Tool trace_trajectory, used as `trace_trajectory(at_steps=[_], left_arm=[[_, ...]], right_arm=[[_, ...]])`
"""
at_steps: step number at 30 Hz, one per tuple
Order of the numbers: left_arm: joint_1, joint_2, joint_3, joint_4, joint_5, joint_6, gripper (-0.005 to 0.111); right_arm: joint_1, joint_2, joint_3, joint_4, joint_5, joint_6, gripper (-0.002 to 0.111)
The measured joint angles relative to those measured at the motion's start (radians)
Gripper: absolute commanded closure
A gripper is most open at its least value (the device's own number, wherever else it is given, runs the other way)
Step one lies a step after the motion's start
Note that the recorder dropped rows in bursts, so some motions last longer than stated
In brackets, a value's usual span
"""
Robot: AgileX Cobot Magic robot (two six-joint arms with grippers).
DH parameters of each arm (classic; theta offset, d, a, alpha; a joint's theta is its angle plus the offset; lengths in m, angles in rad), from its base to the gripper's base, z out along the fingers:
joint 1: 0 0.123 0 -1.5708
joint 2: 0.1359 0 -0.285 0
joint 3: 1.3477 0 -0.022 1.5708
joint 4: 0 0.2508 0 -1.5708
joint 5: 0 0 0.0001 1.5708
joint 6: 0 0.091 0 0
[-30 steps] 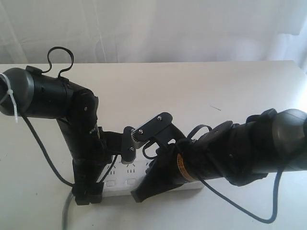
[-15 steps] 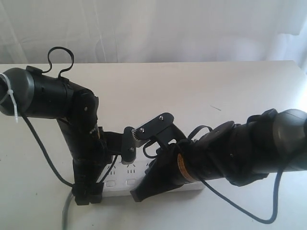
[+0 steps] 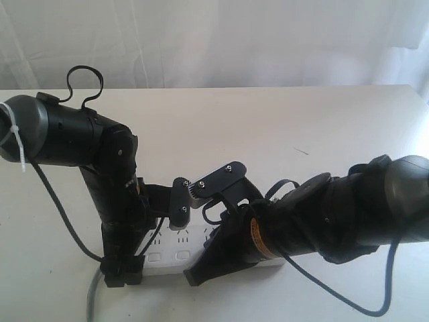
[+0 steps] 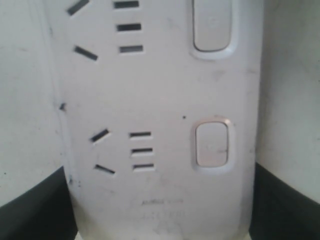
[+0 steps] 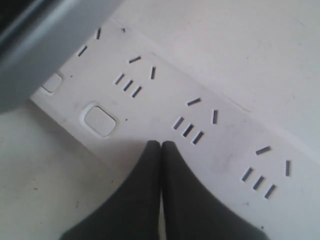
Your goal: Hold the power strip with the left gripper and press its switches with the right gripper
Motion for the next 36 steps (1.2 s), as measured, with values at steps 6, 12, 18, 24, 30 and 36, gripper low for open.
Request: trace_trajectory(at_steps=[6,12,18,24,30,36], left_arm=[[0.000,0.000,0.000,0.000,0.000,0.000,0.107],[0.000,0.000,0.000,0.000,0.000,0.000,0.107],[0.000,0.000,0.000,0.000,0.000,0.000,0.107],[0.000,0.001,0.000,0.000,0.004,0.002,0.107],[0.000,0.002,-0.002,-0.002,0.011,0.006,0.107],[0.000,0.003,-0.002,-0.017,0.011,0.026,0.107]], right_arm=[[0.000,-0.010,0.000,0.000,-0.003,0.000,0.108],[0.000,-0.098,0.028,-0.008,-0.007,0.000,0.108],[0.000,-0.266,0.037,-0.010,-0.008,0.000,0.108],[0.000,-0.364,0.037,-0.010,-0.008,0.000,0.108],[0.000,-0.367,0.073,-0.014,0.040,0.000,0.108],[0.000,-0.368,0.114,-0.014,0.091,0.000,0.108]])
